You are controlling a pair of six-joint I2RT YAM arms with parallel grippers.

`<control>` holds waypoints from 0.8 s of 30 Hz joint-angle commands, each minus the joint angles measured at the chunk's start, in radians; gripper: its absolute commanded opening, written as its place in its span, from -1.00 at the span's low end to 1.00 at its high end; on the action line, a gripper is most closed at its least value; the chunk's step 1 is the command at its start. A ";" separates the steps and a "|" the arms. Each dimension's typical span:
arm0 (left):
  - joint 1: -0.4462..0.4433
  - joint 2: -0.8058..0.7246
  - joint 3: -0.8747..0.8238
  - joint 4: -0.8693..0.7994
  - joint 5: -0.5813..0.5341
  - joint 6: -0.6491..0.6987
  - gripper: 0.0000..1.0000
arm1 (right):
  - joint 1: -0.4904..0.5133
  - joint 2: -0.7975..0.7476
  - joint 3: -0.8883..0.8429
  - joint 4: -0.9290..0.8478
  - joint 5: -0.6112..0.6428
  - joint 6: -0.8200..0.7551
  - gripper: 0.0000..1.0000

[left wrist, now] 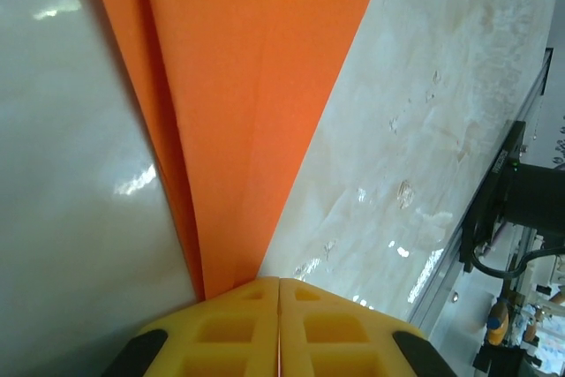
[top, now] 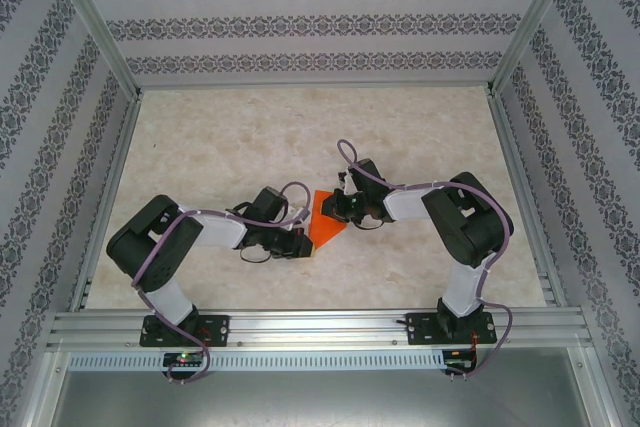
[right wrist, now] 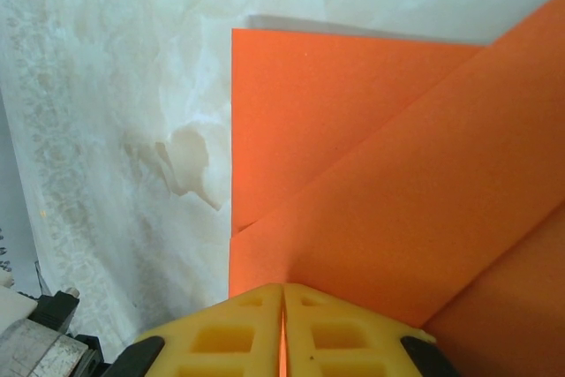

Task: Fold a paper plane with a square sheet of paper (pick it up from the middle)
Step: Fourth fold the wing at the center of the table.

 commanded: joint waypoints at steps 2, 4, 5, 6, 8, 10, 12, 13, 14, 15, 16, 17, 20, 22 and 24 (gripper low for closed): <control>-0.006 -0.001 -0.076 -0.147 0.049 0.008 -0.84 | 0.004 0.035 -0.026 -0.120 0.115 -0.037 -0.79; -0.006 -0.056 -0.092 -0.118 0.051 -0.012 -0.84 | 0.005 0.033 -0.027 -0.120 0.117 -0.036 -0.78; -0.006 -0.091 -0.092 -0.106 0.047 -0.018 -0.84 | 0.006 0.030 -0.030 -0.119 0.120 -0.034 -0.79; -0.006 -0.121 -0.087 -0.102 0.039 -0.025 -0.84 | 0.005 0.029 -0.030 -0.118 0.122 -0.033 -0.79; -0.001 -0.166 -0.055 -0.099 0.026 -0.044 -0.83 | 0.006 0.034 -0.028 -0.118 0.118 -0.034 -0.79; 0.005 -0.185 -0.017 -0.075 0.014 -0.064 -0.82 | 0.007 0.035 -0.030 -0.114 0.116 -0.031 -0.78; 0.020 -0.167 0.034 -0.053 0.009 -0.079 -0.82 | 0.007 0.034 -0.031 -0.114 0.119 -0.030 -0.78; 0.026 -0.146 0.057 -0.035 0.010 -0.086 -0.82 | 0.007 0.032 -0.032 -0.114 0.118 -0.030 -0.78; 0.031 -0.118 0.083 -0.013 0.010 -0.096 -0.81 | 0.007 0.034 -0.032 -0.113 0.119 -0.031 -0.78; 0.036 -0.086 0.105 0.008 0.009 -0.113 -0.81 | 0.007 0.034 -0.035 -0.113 0.119 -0.031 -0.78; 0.037 -0.053 0.125 0.026 0.009 -0.123 -0.80 | 0.007 0.035 -0.035 -0.113 0.120 -0.030 -0.78; 0.038 -0.010 0.150 0.037 0.012 -0.128 -0.80 | 0.007 0.036 -0.037 -0.109 0.120 -0.030 -0.78; 0.038 0.094 0.190 0.116 0.020 -0.177 -0.78 | 0.008 0.043 -0.034 -0.108 0.116 -0.030 -0.78; 0.039 0.156 0.219 0.127 0.032 -0.189 -0.76 | 0.008 0.043 -0.034 -0.108 0.117 -0.029 -0.78; 0.039 0.196 0.237 0.092 0.014 -0.181 -0.77 | 0.010 0.039 -0.037 -0.109 0.119 -0.029 -0.78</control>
